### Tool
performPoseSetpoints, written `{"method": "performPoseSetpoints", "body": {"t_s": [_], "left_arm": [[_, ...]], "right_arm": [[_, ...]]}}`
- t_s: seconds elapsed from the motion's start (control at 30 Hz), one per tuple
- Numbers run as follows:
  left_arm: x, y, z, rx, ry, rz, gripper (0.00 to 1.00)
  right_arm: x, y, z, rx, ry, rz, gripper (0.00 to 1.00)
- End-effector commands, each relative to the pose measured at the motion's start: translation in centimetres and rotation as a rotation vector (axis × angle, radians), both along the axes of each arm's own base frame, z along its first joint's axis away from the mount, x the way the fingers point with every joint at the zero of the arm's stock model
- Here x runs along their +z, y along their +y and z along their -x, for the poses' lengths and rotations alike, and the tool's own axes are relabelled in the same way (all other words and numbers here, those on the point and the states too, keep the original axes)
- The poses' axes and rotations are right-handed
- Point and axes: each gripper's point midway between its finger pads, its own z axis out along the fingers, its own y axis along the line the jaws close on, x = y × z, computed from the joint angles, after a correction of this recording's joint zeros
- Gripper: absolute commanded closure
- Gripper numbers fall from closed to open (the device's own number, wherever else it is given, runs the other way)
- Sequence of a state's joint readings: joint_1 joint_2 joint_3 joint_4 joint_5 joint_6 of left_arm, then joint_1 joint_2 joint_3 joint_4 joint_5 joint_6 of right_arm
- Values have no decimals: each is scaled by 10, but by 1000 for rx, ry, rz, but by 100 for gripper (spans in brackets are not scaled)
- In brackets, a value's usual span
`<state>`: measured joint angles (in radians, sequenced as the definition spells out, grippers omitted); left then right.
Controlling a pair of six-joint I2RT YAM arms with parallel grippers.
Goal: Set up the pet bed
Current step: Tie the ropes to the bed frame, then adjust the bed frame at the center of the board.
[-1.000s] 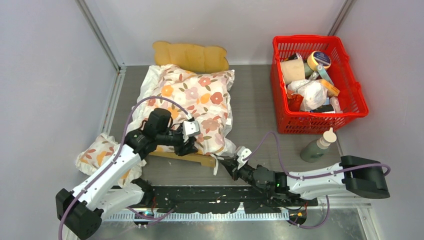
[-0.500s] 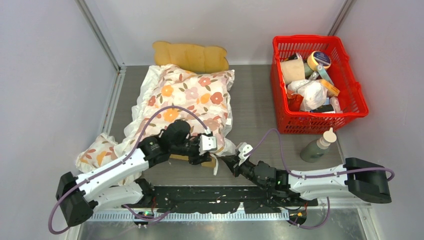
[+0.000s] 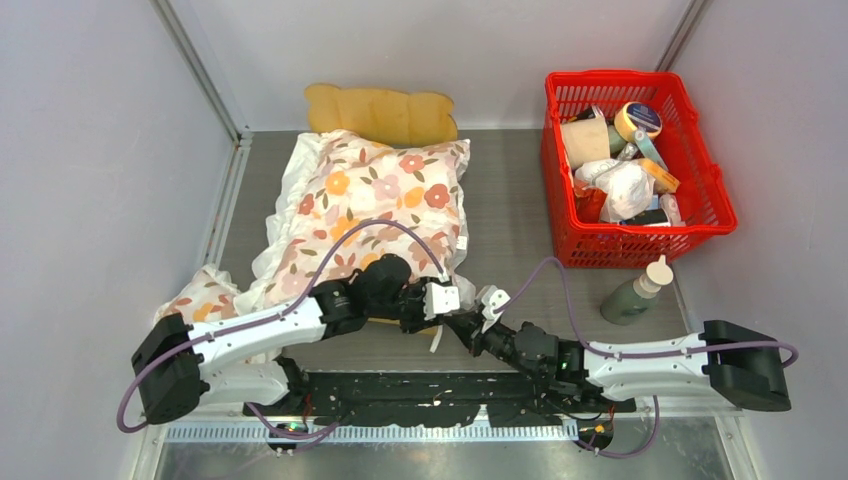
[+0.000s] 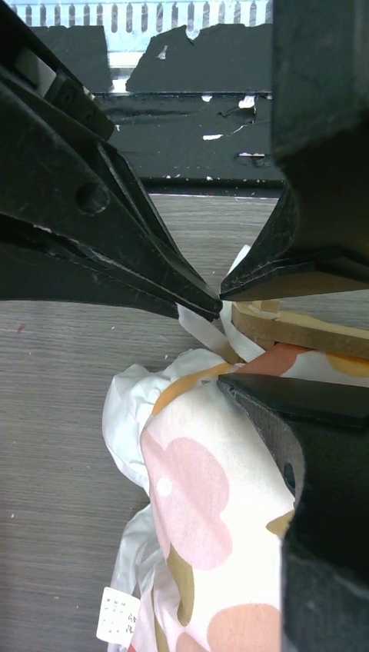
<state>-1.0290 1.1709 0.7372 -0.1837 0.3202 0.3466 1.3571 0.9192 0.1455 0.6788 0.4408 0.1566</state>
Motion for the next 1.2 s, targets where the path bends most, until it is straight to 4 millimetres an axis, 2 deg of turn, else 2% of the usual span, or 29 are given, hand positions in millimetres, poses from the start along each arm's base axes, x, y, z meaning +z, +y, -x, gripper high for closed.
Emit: {"method": "performPoseSetpoints", "body": {"t_s": [0.0, 0.07, 0.17, 0.23, 0.3, 0.37, 0.43, 0.5, 0.57, 0.63, 0.77, 1.0, 1.1, 1.17], "left_arm": [[11, -11, -6, 12, -67, 79, 58], [14, -4, -12, 55, -95, 72, 59], [14, 27, -24, 186, -136, -9, 63], [24, 45, -23, 252, -134, 0, 64], [45, 55, -15, 317, -91, 88, 62], [64, 74, -18, 475, -38, 177, 61], [72, 94, -17, 625, 50, 210, 65], [61, 113, -12, 740, 130, 178, 66], [38, 140, -8, 924, 223, 130, 66], [19, 156, -5, 1048, 276, 114, 65], [-8, 171, -4, 1216, 356, 151, 68], [-35, 201, -15, 1424, 343, 120, 67], [-45, 213, -26, 1488, 369, 110, 67], [-44, 216, -39, 1507, 382, 140, 67]], "right_arm": [[38, 4, 3, 12, -3, -165, 95], [38, 2, 1, -1, 2, -163, 95], [46, 6, -1, -6, -14, -148, 95], [47, 11, -2, 1, -25, -124, 95], [43, 18, -1, 20, -21, -98, 95], [45, 24, 1, 34, -16, -100, 95], [43, 29, 1, 40, -9, -98, 95], [41, 35, 1, 48, -5, -89, 95], [40, 42, 2, 64, -2, -76, 95], [38, 49, 4, 84, 7, -66, 95], [35, 60, 6, 104, 22, -58, 95], [38, 80, 7, 130, 37, -46, 95], [38, 84, 5, 124, 40, -45, 95], [40, 88, 4, 121, 37, -45, 95]]}}
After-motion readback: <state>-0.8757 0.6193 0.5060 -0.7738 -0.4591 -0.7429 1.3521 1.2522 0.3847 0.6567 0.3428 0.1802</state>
